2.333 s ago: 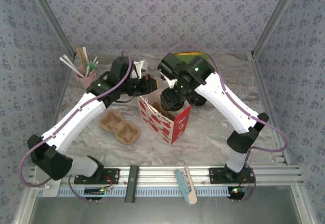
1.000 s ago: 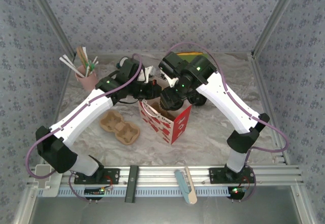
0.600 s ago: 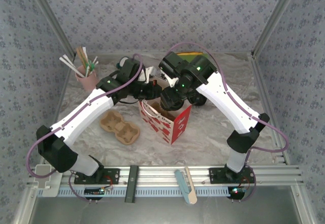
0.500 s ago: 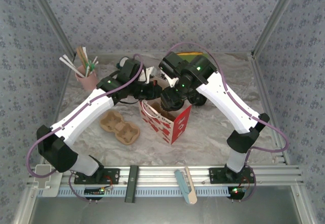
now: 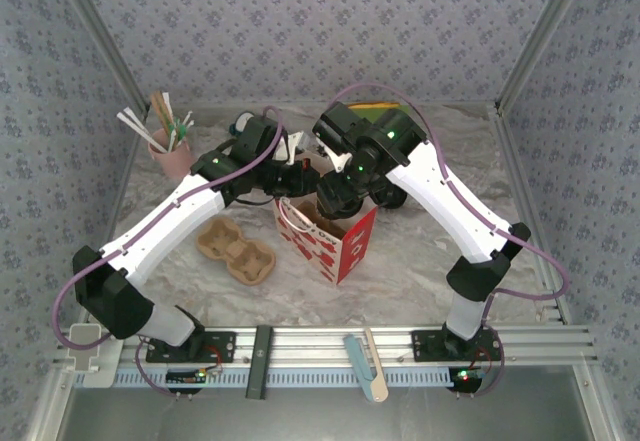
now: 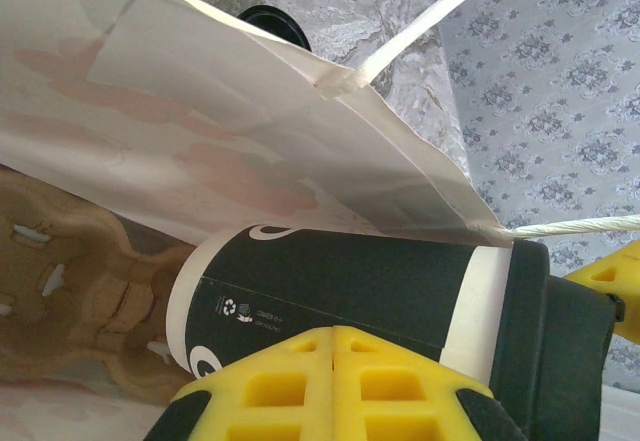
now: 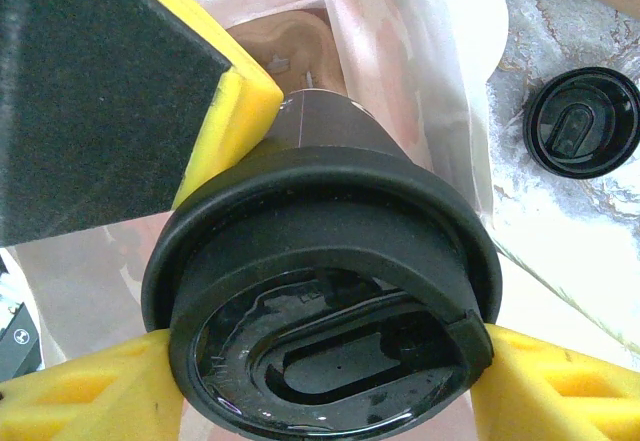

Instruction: Pack the takeout coffee

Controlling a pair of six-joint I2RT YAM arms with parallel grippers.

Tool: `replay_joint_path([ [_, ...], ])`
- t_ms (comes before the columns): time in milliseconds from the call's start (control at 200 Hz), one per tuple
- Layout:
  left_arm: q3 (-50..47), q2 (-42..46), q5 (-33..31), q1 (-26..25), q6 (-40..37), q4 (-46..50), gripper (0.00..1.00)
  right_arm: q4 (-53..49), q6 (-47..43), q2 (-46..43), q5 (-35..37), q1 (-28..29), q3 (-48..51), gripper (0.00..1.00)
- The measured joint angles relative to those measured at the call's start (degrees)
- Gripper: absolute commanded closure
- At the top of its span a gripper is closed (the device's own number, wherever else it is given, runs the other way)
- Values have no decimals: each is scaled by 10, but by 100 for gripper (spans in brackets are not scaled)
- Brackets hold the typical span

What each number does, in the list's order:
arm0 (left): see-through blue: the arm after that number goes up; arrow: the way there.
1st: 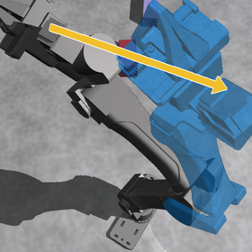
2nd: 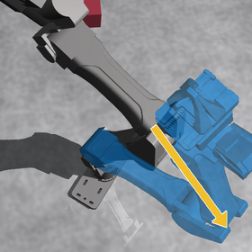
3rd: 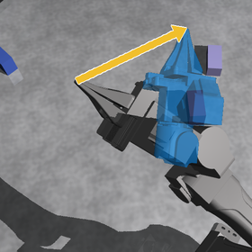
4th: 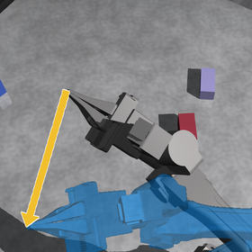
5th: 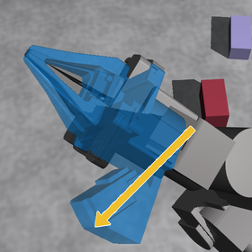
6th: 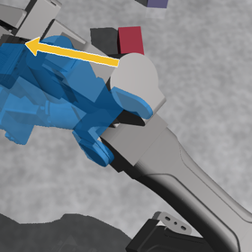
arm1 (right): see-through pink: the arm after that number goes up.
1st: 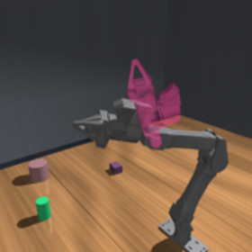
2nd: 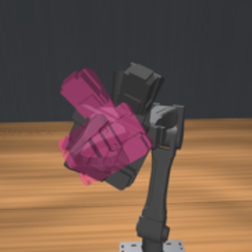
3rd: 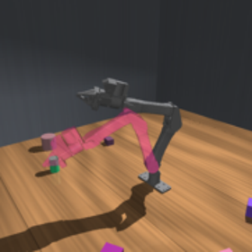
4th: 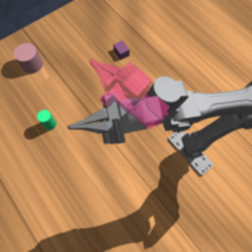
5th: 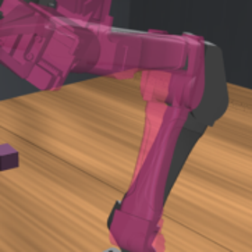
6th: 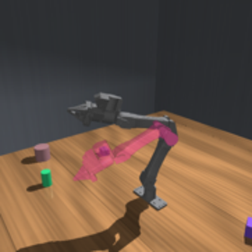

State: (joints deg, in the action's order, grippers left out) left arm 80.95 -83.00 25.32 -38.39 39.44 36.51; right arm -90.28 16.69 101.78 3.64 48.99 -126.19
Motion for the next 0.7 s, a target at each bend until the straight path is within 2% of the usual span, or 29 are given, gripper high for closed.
replay_joint_path([
  [700,0,0,0,-3,0,1,100,-4,0,0,0,0,-2,31],
])
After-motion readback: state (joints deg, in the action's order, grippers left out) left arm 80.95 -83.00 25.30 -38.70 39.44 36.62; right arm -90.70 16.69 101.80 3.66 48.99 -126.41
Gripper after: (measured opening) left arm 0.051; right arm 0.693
